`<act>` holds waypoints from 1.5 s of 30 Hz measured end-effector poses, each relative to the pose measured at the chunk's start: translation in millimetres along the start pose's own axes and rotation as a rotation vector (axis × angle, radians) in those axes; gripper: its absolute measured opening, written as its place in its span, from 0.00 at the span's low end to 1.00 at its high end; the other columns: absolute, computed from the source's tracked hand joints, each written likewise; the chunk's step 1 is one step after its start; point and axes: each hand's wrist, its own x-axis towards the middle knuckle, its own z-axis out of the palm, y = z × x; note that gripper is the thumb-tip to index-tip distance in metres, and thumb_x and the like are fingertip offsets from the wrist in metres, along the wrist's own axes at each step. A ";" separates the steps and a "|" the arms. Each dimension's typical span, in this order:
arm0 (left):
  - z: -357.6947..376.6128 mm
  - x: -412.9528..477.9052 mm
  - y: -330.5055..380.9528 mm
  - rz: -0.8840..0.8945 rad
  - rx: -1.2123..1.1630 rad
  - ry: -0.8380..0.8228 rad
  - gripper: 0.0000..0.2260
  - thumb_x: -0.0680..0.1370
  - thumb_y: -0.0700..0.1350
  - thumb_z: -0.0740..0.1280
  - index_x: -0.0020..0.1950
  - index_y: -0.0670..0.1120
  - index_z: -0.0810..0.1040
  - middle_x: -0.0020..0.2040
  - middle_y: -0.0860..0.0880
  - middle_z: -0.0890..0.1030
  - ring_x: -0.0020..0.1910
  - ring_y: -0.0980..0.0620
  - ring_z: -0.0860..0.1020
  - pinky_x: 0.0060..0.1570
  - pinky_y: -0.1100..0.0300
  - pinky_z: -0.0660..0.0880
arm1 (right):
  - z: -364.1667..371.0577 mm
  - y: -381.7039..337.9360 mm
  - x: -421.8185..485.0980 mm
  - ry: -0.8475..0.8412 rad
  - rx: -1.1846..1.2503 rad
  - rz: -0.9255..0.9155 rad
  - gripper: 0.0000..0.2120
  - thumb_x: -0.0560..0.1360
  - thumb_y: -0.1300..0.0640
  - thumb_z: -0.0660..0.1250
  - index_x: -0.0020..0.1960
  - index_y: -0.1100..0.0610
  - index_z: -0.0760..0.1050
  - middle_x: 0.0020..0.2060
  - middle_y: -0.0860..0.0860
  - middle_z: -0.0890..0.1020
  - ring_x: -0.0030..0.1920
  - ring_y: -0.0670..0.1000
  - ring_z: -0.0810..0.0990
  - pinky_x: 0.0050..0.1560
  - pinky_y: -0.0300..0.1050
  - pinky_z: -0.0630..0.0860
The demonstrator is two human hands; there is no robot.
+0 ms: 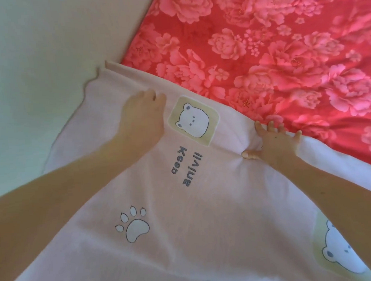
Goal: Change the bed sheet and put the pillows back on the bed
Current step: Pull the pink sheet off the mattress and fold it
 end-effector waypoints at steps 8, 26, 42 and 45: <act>79.6 -22.5 -42.0 -0.143 0.051 -0.216 0.31 0.78 0.63 0.42 0.77 0.51 0.57 0.77 0.45 0.57 0.76 0.43 0.54 0.72 0.41 0.42 | -2.5 8.9 -5.5 0.074 0.081 -0.060 0.48 0.66 0.27 0.62 0.77 0.47 0.49 0.74 0.53 0.62 0.74 0.55 0.59 0.71 0.67 0.48; 103.9 -14.6 -57.4 -0.126 -0.021 0.111 0.24 0.80 0.57 0.48 0.73 0.49 0.66 0.73 0.46 0.67 0.73 0.45 0.63 0.71 0.46 0.49 | -45.1 37.0 80.4 0.261 0.234 0.081 0.32 0.72 0.31 0.59 0.73 0.42 0.62 0.73 0.56 0.61 0.69 0.63 0.65 0.68 0.62 0.60; 14.0 110.2 -106.9 0.197 0.383 -0.168 0.04 0.70 0.36 0.68 0.37 0.35 0.79 0.34 0.36 0.80 0.40 0.37 0.77 0.57 0.41 0.57 | -55.1 35.1 128.4 -0.018 0.094 0.054 0.38 0.69 0.29 0.61 0.74 0.40 0.55 0.76 0.60 0.48 0.71 0.71 0.57 0.65 0.69 0.64; -8.6 124.6 -125.5 0.160 0.485 -0.069 0.06 0.67 0.35 0.63 0.33 0.35 0.79 0.29 0.37 0.78 0.37 0.38 0.76 0.57 0.36 0.59 | -57.3 34.5 127.0 -0.012 0.100 0.059 0.38 0.69 0.30 0.62 0.75 0.40 0.55 0.76 0.61 0.49 0.71 0.71 0.58 0.65 0.70 0.63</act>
